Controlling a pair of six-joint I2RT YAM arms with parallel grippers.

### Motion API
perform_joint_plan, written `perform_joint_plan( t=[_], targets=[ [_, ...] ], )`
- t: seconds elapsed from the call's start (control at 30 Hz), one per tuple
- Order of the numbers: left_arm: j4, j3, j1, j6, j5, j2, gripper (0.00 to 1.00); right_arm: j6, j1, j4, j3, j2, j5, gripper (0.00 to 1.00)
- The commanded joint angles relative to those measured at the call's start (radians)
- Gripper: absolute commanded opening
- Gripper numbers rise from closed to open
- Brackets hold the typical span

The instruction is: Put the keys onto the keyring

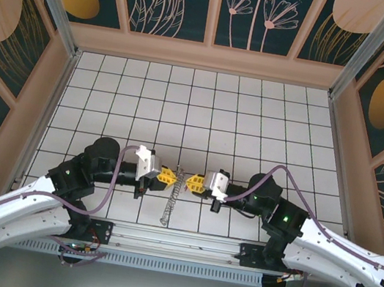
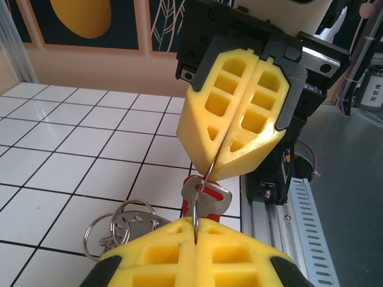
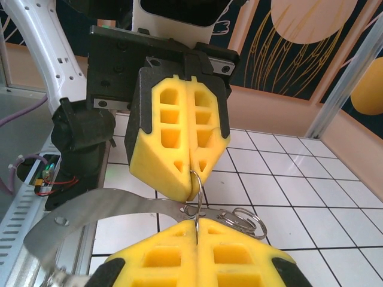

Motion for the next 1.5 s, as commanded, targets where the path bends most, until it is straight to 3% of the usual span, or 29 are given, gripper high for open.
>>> perform_joint_plan(
  t=[0.0, 0.37, 1.47],
  targets=[
    [0.054, 0.006, -0.002, 0.011, 0.023, 0.0, 0.0, 0.003, -0.011, 0.051, -0.006, 0.001, -0.028, 0.0],
    [0.053, 0.007, -0.003, 0.013, 0.009, 0.004, 0.0, 0.042, -0.013, 0.144, -0.031, 0.028, -0.012, 0.0],
    [0.039, 0.01, -0.014, 0.02, -0.007, -0.002, 0.0, 0.048, -0.013, 0.146, -0.027, 0.007, -0.005, 0.0]
  ],
)
